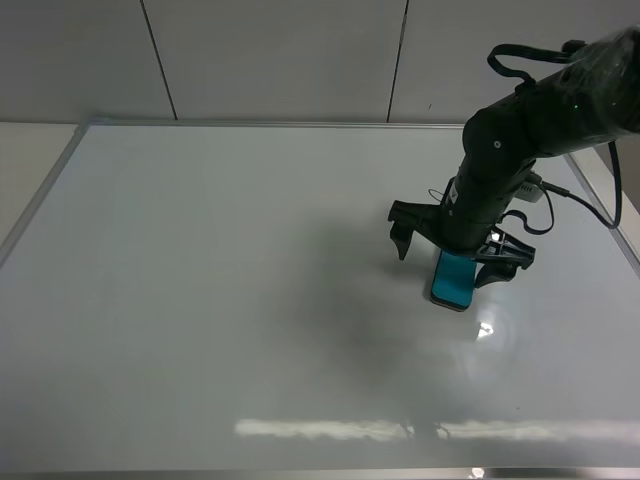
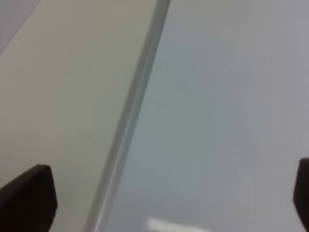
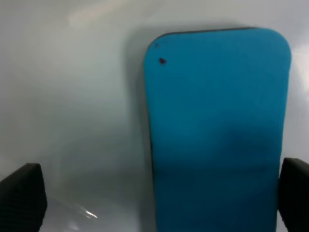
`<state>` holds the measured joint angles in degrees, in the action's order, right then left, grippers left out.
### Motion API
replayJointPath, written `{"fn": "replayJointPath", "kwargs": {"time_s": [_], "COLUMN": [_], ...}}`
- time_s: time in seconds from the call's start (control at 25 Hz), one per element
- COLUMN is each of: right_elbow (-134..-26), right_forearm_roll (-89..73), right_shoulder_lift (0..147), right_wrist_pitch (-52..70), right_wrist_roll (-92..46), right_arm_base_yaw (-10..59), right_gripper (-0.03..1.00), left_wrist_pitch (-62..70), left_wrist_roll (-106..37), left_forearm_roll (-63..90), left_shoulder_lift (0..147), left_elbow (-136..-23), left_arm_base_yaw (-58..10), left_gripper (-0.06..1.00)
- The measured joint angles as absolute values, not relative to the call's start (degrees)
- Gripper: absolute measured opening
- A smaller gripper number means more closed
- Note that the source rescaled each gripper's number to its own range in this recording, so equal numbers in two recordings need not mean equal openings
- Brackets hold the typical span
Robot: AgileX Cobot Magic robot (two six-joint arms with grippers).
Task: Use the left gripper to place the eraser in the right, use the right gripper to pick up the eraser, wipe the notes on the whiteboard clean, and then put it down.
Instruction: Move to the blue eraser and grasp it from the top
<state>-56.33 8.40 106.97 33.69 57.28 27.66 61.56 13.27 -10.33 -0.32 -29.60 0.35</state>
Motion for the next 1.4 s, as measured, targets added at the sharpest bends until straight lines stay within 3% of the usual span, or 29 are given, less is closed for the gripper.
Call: {"fn": "replayJointPath", "kwargs": {"time_s": [0.16, 0.28, 0.4, 0.52, 1.4], "right_elbow": [-56.3, -56.3, -56.3, -56.3, -56.3], "right_forearm_roll": [8.3, 8.3, 8.3, 8.0, 5.1], "right_shoulder_lift": [107.0, 107.0, 107.0, 107.0, 106.3], "right_wrist_pitch": [33.2, 33.1, 33.1, 33.1, 34.7], "right_wrist_roll": [57.1, 56.8, 56.8, 56.4, 54.6], "right_arm_base_yaw": [27.7, 27.7, 27.7, 27.7, 27.4], "right_gripper": [0.88, 0.79, 0.52, 0.01, 0.0], "left_wrist_pitch": [61.6, 61.6, 61.6, 61.6, 61.6], "left_wrist_roll": [13.3, 13.3, 13.3, 13.3, 13.3], "left_forearm_roll": [-10.3, -10.3, -10.3, -10.3, -10.3], "left_shoulder_lift": [-0.3, -0.3, -0.3, -0.3, -0.3], "left_elbow": [-29.6, -29.6, -29.6, -29.6, -29.6], "left_arm_base_yaw": [0.4, 0.4, 0.4, 0.4, 0.4], "left_gripper": [1.0, 1.0, 1.0, 1.0, 1.0]}}
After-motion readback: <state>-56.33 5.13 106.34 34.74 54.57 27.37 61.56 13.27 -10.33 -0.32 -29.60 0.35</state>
